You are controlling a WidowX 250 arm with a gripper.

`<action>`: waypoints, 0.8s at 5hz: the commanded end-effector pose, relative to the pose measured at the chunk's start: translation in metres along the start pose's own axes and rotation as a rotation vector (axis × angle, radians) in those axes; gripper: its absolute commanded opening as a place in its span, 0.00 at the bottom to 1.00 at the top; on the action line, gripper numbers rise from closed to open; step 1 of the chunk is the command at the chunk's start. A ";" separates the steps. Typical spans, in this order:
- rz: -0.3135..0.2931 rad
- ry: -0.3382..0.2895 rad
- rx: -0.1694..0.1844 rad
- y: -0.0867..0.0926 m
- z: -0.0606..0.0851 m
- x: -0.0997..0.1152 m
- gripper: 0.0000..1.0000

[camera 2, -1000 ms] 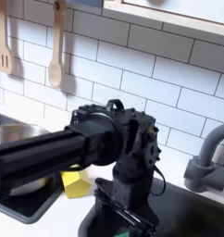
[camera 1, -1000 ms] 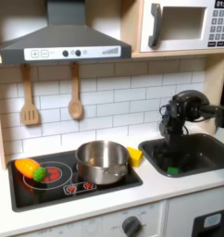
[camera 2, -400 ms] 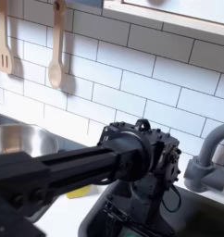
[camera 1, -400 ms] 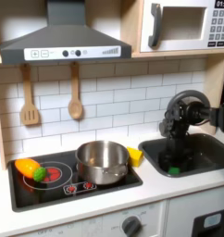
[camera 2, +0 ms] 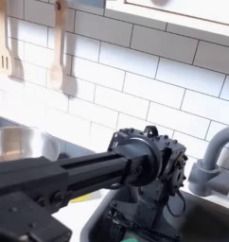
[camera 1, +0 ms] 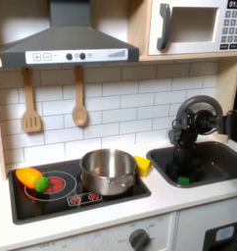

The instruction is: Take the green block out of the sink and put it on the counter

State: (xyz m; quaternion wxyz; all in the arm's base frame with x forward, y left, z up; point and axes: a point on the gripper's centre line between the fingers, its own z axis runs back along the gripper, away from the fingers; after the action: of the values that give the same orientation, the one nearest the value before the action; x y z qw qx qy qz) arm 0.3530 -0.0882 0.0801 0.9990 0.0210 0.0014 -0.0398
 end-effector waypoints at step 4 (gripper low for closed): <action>-0.061 -0.088 -0.009 0.004 -0.007 0.002 0.00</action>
State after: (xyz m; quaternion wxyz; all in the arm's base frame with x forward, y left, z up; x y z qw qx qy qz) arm 0.3544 -0.0859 0.0717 0.9963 0.0163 -0.0384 -0.0751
